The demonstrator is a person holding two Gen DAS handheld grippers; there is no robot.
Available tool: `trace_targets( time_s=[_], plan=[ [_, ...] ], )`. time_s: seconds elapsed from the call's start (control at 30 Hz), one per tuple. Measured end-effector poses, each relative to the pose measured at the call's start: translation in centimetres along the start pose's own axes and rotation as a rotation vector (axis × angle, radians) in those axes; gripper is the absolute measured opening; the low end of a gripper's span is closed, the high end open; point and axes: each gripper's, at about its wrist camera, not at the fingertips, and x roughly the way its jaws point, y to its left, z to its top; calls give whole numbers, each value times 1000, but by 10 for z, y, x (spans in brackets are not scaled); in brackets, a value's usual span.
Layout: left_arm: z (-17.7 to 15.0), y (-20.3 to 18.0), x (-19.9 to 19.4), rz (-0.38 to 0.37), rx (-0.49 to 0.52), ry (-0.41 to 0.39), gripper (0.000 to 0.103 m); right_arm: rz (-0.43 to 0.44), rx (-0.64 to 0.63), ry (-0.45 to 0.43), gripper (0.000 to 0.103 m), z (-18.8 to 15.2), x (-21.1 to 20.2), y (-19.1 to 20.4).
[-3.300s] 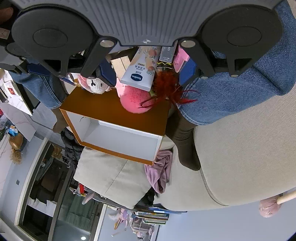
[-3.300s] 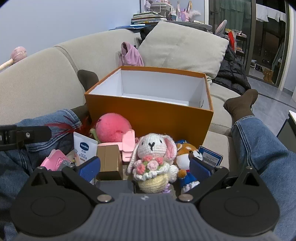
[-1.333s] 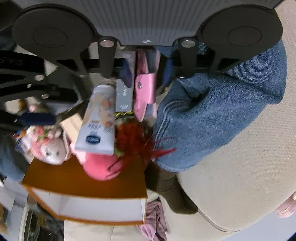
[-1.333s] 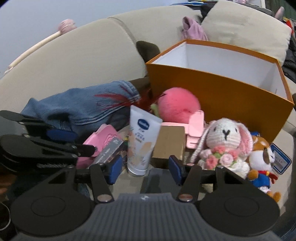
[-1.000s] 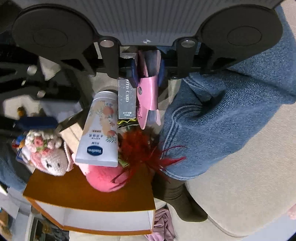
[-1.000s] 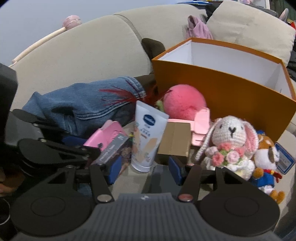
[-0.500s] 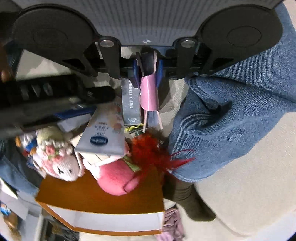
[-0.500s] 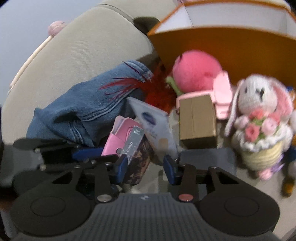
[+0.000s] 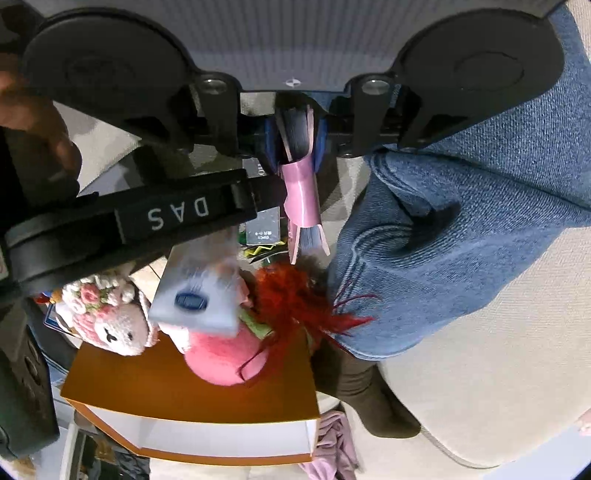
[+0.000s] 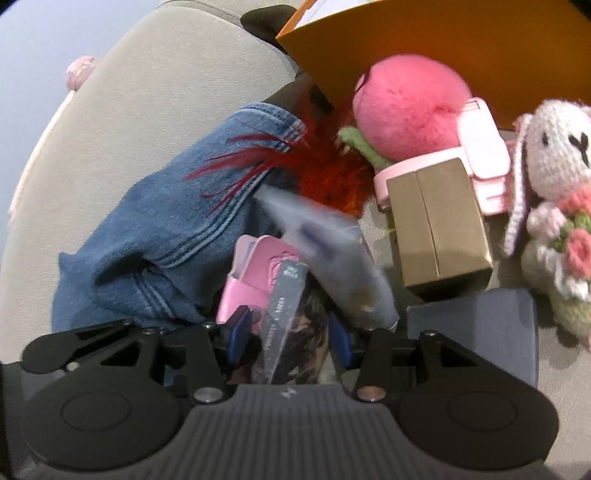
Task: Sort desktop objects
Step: 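Grasp the small photo card box with the right tool while the left tool holds the wallet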
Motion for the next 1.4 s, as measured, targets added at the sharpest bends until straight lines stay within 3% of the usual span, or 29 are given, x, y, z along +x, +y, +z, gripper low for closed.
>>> trace_targets(
  time_s=[0.03, 0.13, 0.33, 0.47, 0.67, 0.77, 0.8, 0.83, 1.03, 1.23, 1.4],
  plan=[
    [0, 0, 1, -2, 5, -1, 25, 0, -4, 0, 51, 0, -1, 0],
    [-2, -2, -2, -5, 35, 1, 25, 3, -7, 2, 32, -2, -7, -2],
    [0, -7, 2, 3, 57, -3, 25, -109, -45, -11, 23, -8, -21, -3],
    [-1, -10, 6, -6, 66, -25, 25, -64, 41, 79, 23, -13, -13, -12],
    [1, -5, 5, -143, -12, -36, 26, -109, 57, 17, 24, -15, -36, -18],
    [2, -12, 8, -160, -19, -42, 28, -105, 103, 11, 24, -20, -48, -30],
    [3, -15, 9, -161, -23, -44, 28, -92, 116, 8, 25, -22, -52, -34],
    [3, -16, 11, -165, -24, -44, 25, -74, 127, 6, 34, -22, -54, -36],
    [0, -9, 17, -77, -22, 52, 24, -62, 122, 12, 41, -16, -47, -40],
    [-5, -19, 17, -32, 54, 45, 24, -59, 91, -5, 48, -9, -37, -31],
    [-12, -12, 10, -56, 54, 14, 14, -70, 50, -8, 48, -15, -38, -24]
  ],
)
